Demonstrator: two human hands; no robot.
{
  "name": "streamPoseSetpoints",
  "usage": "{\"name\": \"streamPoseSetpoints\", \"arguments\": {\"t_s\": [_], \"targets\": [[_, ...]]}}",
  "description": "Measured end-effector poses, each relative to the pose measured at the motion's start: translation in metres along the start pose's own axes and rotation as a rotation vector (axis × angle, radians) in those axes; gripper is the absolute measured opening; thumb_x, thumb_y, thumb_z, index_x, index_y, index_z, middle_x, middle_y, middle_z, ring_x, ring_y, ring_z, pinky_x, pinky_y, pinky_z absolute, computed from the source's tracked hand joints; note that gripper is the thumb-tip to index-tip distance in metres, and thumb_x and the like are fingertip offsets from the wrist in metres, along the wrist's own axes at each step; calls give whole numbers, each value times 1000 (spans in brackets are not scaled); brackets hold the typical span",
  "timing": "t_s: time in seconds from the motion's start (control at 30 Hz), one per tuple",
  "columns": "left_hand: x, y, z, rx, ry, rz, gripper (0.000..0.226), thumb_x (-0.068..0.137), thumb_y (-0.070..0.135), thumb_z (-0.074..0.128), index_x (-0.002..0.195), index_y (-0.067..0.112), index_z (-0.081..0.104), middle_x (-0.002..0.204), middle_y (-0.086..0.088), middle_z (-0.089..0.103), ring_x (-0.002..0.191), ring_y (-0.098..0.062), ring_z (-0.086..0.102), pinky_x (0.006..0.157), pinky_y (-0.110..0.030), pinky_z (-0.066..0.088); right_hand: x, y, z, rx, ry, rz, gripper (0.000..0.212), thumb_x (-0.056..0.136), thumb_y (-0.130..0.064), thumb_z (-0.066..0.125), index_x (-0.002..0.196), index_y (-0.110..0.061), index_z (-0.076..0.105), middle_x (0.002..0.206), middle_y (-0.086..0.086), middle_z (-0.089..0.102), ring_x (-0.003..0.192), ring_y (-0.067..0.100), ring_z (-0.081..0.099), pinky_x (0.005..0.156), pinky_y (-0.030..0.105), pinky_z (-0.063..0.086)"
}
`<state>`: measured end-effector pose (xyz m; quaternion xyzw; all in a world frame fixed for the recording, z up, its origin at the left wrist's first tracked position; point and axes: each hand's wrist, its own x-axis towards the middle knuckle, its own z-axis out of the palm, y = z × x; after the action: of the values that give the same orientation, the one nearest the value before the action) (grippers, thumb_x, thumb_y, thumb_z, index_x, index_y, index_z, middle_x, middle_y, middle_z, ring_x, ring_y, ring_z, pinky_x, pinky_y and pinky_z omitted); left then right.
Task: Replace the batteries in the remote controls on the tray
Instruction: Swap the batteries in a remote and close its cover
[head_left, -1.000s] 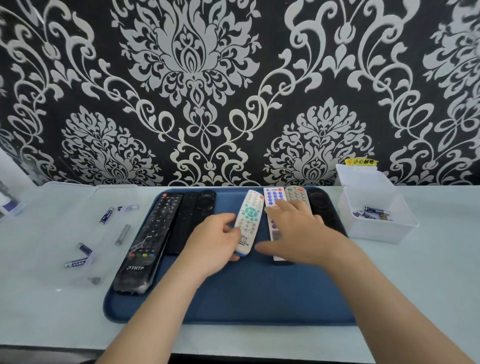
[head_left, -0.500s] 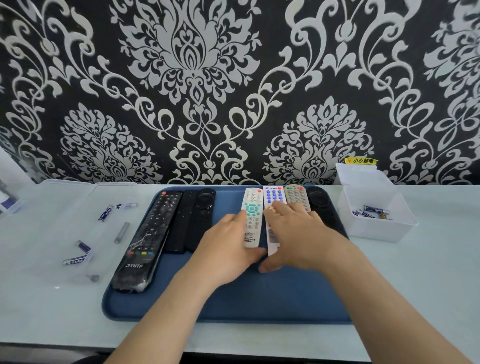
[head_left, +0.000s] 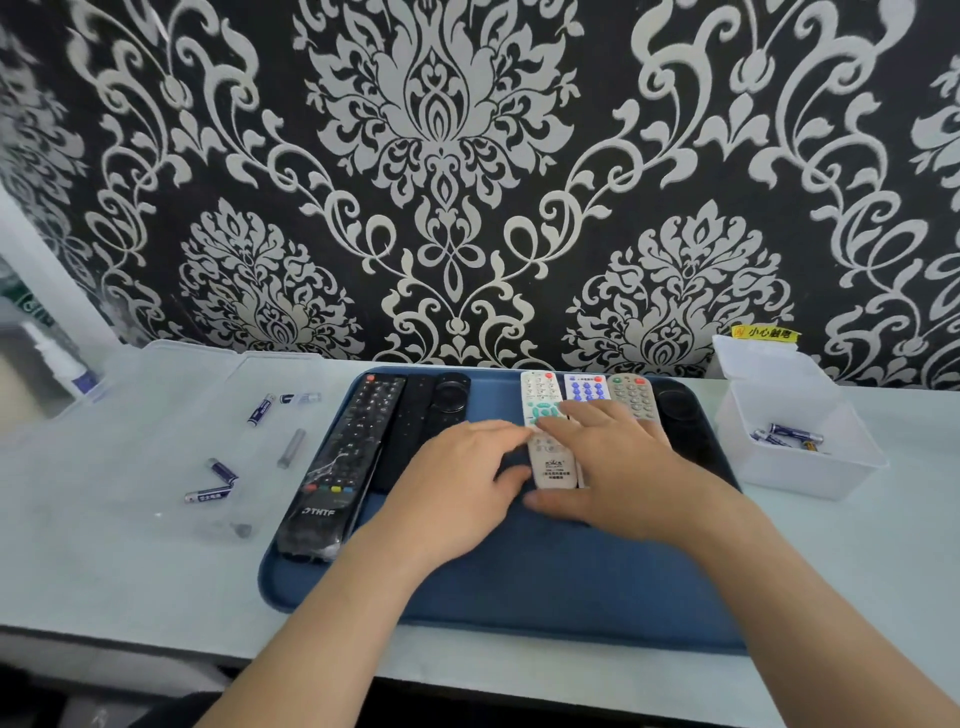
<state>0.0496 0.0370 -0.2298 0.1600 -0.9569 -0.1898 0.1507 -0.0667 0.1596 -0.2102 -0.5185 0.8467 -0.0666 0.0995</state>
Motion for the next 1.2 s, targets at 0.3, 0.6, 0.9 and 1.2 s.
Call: {"name": "streamPoseSetpoints", "arguments": {"t_s": [0.3,0.6,0.9,1.2], "targets": [[-34,-49,-58,133,448,-226,20,86,12,61,96,22,75,93,4,73,83,-20,65,77,-30,47,22,-64,17,189,118,-67,42,98,-27,49,138,-18,49,130,10,57,121,29,52,100,36,40],[-44,-115,-131,-77,118,-573,24,84,7,63,80,28,72,82,8,71,87,-15,66,85,-26,50,70,-125,32,202,225,0,40,93,-22,47,132,-18,52,131,5,53,124,32,41,97,44,43],[-17,-167,-140,343,-81,-311,25,83,12,58,96,29,73,98,5,70,95,-19,61,80,-33,52,118,-193,-5,184,214,-262,30,95,-22,46,113,-20,69,114,3,69,109,26,57,92,40,47],[-37,-177,-147,694,-486,-122,27,81,29,68,108,30,65,89,6,56,103,-21,51,65,-26,33,180,-241,-4,-427,-79,-286,10,91,-5,51,94,-14,51,79,0,42,87,24,50,74,36,36]]}}
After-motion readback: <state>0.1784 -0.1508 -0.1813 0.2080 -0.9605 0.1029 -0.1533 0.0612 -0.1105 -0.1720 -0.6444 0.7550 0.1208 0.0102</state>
